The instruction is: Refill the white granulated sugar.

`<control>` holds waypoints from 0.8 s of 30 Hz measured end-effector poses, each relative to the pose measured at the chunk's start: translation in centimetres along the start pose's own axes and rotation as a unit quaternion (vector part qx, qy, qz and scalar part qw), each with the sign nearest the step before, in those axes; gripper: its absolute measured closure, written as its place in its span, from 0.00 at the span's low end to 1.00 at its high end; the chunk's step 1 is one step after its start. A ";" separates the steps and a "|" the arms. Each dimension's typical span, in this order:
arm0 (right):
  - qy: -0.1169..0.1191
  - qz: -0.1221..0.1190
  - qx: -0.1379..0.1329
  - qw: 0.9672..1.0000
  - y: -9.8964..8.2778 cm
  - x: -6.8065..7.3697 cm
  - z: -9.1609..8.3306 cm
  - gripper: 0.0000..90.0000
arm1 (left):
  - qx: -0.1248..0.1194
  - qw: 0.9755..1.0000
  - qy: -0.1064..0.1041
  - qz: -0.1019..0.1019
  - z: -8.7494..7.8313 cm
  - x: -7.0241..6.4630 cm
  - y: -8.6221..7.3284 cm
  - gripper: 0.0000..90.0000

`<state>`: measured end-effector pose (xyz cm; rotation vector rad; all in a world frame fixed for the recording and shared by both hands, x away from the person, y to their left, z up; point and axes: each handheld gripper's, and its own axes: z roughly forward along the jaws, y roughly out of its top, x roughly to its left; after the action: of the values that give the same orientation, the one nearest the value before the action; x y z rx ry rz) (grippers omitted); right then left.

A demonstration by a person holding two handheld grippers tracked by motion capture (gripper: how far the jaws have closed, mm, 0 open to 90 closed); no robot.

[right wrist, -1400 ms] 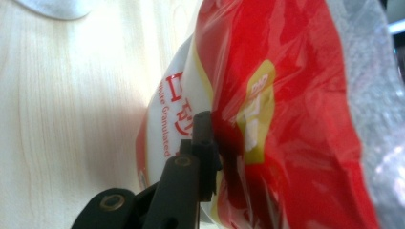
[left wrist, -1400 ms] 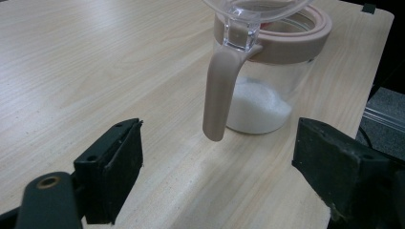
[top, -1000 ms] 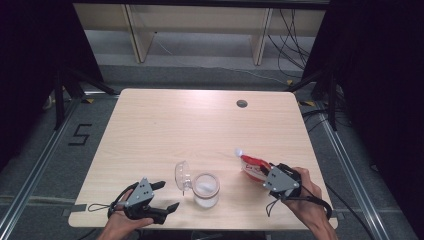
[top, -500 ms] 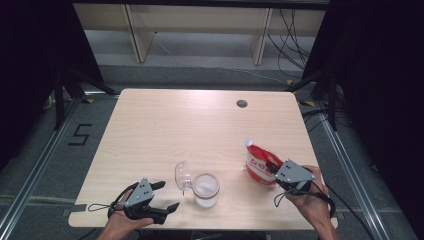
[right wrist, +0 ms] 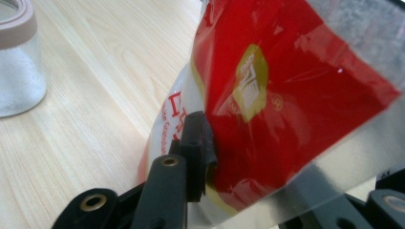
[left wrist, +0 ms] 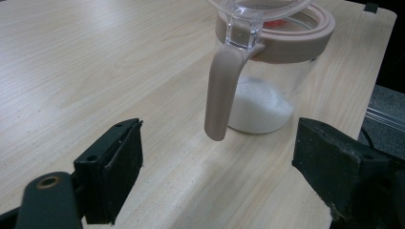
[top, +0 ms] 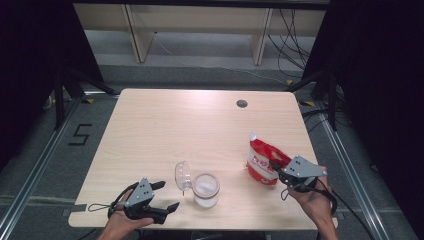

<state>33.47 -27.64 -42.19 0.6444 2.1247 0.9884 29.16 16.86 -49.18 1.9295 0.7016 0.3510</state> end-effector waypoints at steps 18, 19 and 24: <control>-0.033 0.101 -0.041 0.994 -1.1 -0.5 -1.5 0.42 | 0.001 1.000 0.004 0.008 -0.2 0.3 0.4 0.19; -0.034 0.104 -0.044 0.993 -1.2 -0.5 -1.6 0.40 | 0.000 1.000 0.005 0.006 -0.2 0.3 0.4 0.19; -0.028 0.125 -0.032 0.991 -1.9 -0.3 -2.4 0.36 | 0.002 1.000 0.012 -0.012 -0.2 0.3 0.6 0.19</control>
<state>31.64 -30.03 -42.44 0.9112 1.9880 1.1529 29.46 17.02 -48.57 1.9217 0.7410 0.3578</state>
